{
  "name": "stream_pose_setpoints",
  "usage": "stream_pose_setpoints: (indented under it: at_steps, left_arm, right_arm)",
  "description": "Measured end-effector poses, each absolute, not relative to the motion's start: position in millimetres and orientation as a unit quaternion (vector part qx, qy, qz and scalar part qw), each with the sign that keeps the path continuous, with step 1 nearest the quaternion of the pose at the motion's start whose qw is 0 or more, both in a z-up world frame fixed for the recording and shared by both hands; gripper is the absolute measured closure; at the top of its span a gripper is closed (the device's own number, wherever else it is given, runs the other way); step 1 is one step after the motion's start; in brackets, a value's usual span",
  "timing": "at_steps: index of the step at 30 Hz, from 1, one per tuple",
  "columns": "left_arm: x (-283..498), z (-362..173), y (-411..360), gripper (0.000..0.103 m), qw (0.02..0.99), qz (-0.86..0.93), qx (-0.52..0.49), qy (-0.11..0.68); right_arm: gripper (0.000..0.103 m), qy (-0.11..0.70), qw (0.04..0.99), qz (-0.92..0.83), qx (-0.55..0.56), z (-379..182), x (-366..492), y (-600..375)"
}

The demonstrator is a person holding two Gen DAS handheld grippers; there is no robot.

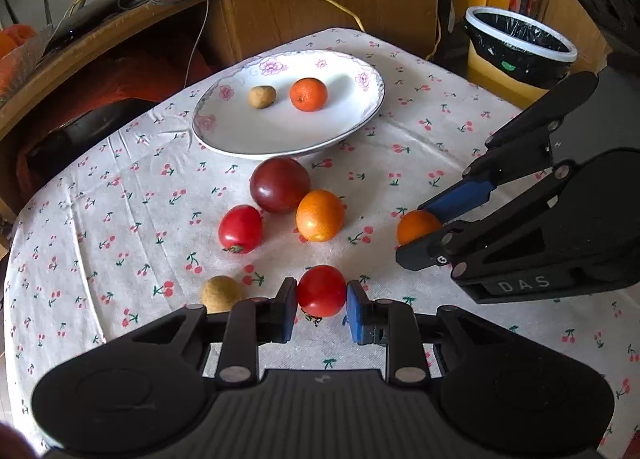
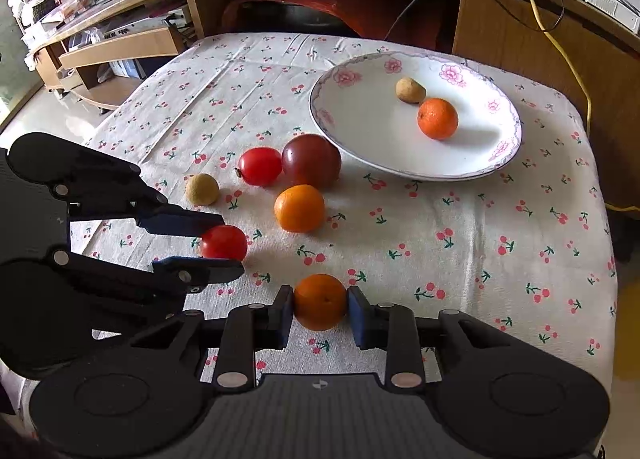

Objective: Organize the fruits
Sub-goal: 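Move the left tool to a red tomato and close on it, then carry the orange into the bowl and open the right tool while the left tool carries the tomato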

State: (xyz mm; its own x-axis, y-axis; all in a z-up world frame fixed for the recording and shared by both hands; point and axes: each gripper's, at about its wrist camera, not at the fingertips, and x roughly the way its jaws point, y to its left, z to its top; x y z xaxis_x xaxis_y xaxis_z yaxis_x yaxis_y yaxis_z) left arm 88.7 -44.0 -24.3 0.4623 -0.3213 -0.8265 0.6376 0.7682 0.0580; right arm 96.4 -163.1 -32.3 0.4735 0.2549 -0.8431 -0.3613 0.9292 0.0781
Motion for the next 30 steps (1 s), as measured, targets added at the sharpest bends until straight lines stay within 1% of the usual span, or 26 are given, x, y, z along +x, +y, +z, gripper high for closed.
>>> stream_pose_setpoints:
  at_steps: [30]
  left_arm:
    - [106, -5, -43, 0.069, 0.864, -0.259, 0.157, 0.401]
  right_arm:
    - [0.078, 0.430, 0.887, 0.159, -0.060, -9, 102, -159]
